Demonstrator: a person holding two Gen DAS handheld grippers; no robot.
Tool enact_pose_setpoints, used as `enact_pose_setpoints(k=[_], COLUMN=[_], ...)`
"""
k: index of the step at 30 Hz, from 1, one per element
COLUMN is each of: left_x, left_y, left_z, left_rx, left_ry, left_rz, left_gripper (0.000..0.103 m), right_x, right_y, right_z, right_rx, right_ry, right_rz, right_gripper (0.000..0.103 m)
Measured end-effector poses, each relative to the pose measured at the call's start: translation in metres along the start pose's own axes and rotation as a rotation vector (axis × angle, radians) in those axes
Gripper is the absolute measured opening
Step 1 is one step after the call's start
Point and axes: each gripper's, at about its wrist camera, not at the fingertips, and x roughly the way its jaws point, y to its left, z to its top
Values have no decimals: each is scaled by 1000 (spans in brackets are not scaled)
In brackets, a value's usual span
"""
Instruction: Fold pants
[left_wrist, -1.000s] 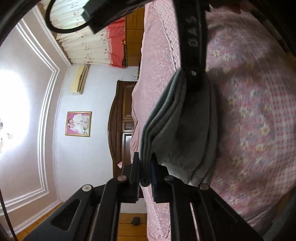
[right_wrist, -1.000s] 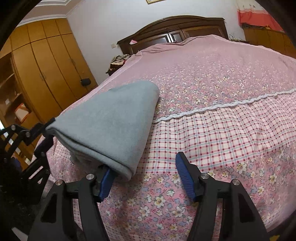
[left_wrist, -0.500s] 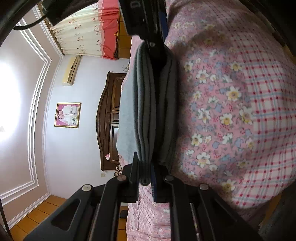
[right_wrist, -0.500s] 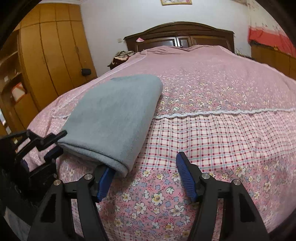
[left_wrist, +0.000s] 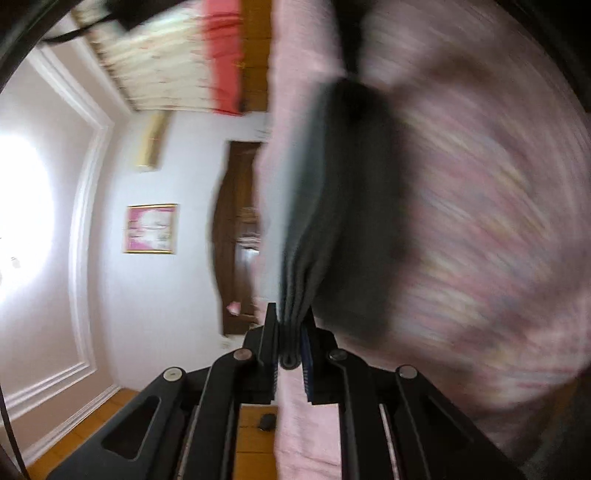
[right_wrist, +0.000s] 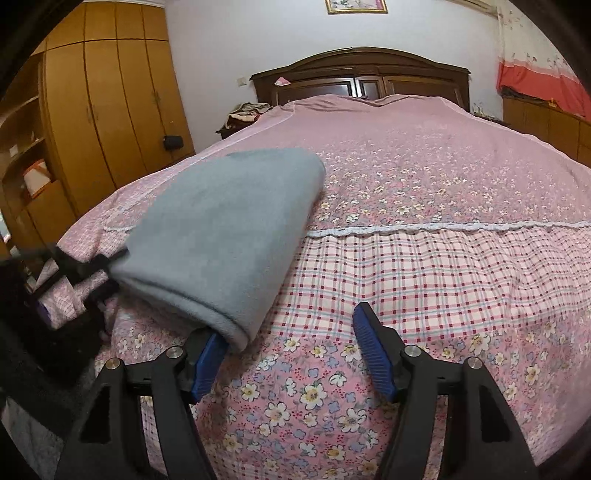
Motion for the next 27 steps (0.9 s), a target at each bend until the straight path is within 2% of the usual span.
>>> enact_pose_setpoints(k=[2,5,6,7,10,12,15,20,22,25,27], left_x=[0,2,3,5,4,-1,-1,7,5,6,1], left_y=[-12,3,8,11,30,47,74,120,134,151,159], left_z=[-4,-3,-3,-5,-13,-23,-39,-64,-74,-75,-85], left_rx=[1,-65,-81,-93,-215,-324,-509,-815,-940,-1063,-1253], left_ry=[4,28,44,65,141,185,240,285,263,219,134], left_rz=[-3,-17,-27,-38,-107,-141,-210,-341,-427,-518,-639], left_gripper=[9,14,23,36,56,61,62,66,73,74,74], right_x=[-1,-2,-3,-3,-4,-5,-8,-32,-41,-53,-56], right_y=[1,-4,-5,-6,-5,-4,-8,-31,-41,-57,-67], right_z=[-1,-1,-2,-2,-4,-4,0,10,16,31,41], right_rx=[-10,20,25,23,10,11,31,115,155,209,229], right_ry=[-2,7,9,12,12,15,46,111,112,56,19], right_rz=[-3,24,31,36,34,32,52,175,184,172,141], right_gripper=[69,69,69,69,69,69,69,69,69,69,69])
